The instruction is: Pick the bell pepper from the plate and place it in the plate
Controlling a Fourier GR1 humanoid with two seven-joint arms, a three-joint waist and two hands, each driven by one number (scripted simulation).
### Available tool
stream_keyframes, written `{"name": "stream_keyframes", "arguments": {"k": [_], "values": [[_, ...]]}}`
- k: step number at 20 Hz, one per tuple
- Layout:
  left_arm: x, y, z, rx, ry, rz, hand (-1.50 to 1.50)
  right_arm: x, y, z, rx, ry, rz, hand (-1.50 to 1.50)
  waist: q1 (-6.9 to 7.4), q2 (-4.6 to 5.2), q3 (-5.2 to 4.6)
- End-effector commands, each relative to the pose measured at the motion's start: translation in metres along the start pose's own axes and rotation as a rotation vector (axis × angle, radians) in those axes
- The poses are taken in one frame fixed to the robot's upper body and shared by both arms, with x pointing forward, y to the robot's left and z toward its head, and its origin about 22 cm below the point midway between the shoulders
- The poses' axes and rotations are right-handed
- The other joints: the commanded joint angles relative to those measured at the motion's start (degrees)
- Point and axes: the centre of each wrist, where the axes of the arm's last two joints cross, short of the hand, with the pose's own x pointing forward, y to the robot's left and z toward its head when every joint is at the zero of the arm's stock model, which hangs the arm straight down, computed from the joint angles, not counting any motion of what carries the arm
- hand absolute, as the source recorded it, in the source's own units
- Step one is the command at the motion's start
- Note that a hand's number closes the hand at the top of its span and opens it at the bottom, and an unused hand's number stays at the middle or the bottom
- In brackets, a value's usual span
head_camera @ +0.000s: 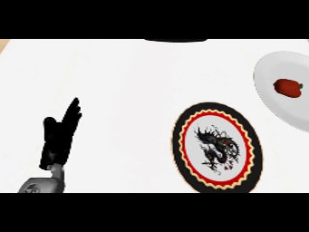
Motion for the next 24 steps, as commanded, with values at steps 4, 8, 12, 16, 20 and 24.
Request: {"name": "stream_keyframes", "arguments": {"k": [4,8,12,16,20,24], "values": [[0.006,-0.007,-0.002,0.014,-0.01,0.01,0.0,-0.021,0.004,0.017,0.025,-0.038,-0.014,-1.5,0.16,-0.02,0.02],[-0.008,0.014,0.003,0.0,0.004,-0.015,0.0,-0.003,0.007,-0.002,-0.003,-0.028,0.008,-1.5,0.5,-0.05,-0.01],[0.001,0.001,0.005,-0.015,-0.032,-0.02,0.0,-0.017,0.005,0.012,-0.033,0.012,0.062,-1.5,1.0,0.18,0.08],[0.005,0.001,-0.001,-0.021,-0.011,0.001,0.0,-0.031,0.013,0.02,-0.044,0.031,0.096,-1.5,0.37,0.01,0.02],[0.0,-0.014,0.001,0.018,-0.001,0.001,0.0,-0.029,0.013,0.018,-0.057,0.042,0.113,-1.5,0.52,0.15,0.05],[0.006,0.007,0.001,0.004,-0.002,-0.007,0.0,-0.021,-0.007,0.024,-0.094,0.064,0.145,-1.5,0.53,0.07,0.05]]}}
